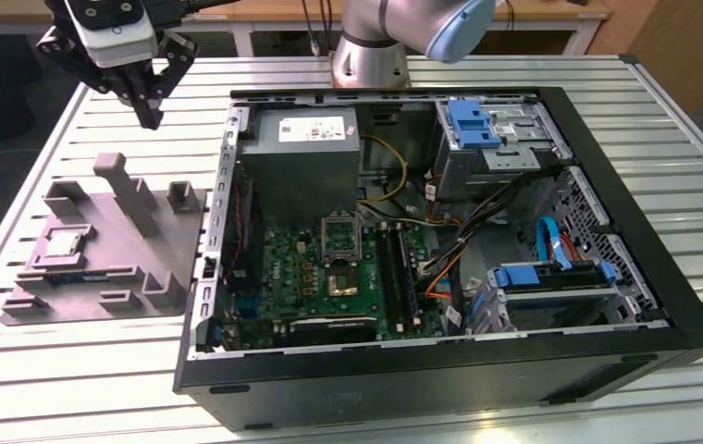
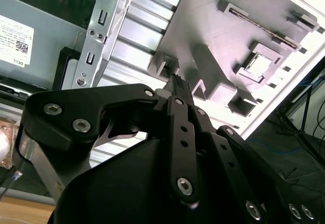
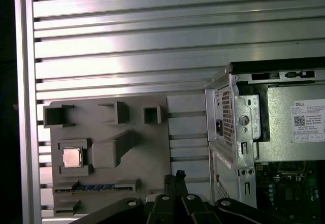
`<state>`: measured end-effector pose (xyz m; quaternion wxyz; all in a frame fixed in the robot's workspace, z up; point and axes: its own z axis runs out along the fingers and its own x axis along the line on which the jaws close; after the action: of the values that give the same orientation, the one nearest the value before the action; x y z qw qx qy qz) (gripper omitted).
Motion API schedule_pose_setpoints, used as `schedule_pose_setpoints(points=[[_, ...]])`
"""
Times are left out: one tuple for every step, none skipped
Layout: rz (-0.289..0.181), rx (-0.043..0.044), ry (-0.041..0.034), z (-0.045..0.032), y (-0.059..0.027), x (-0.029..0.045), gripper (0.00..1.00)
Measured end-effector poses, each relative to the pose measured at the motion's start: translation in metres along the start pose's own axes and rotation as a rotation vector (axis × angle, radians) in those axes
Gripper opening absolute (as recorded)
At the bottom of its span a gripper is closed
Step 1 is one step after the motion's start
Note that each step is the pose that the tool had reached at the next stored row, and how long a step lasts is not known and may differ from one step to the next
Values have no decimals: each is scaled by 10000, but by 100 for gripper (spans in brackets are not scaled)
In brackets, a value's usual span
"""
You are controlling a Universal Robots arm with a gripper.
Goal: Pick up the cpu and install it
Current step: 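Reach for the cpu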
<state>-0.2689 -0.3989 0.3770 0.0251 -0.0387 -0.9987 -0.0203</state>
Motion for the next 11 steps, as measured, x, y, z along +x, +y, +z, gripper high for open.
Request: schedule_pose_setpoints(points=[[0,0,-1,0,0,2,11],[0,0,0,0,0,5,11],[0,0,0,1,-1,7,11],[0,-1,-1,1,-1,8,11],[0,-1,-1,1,-1,11,11],[0,-1,-1,1,-1,14,11],[1,-1,-1,1,-1,17,11],[1,-1,-1,1,-2,20,11],[0,-1,0,1,-2,24,11],[1,-1,0,1,-2,28,11],[1,-1,0,2,-2,32,11]])
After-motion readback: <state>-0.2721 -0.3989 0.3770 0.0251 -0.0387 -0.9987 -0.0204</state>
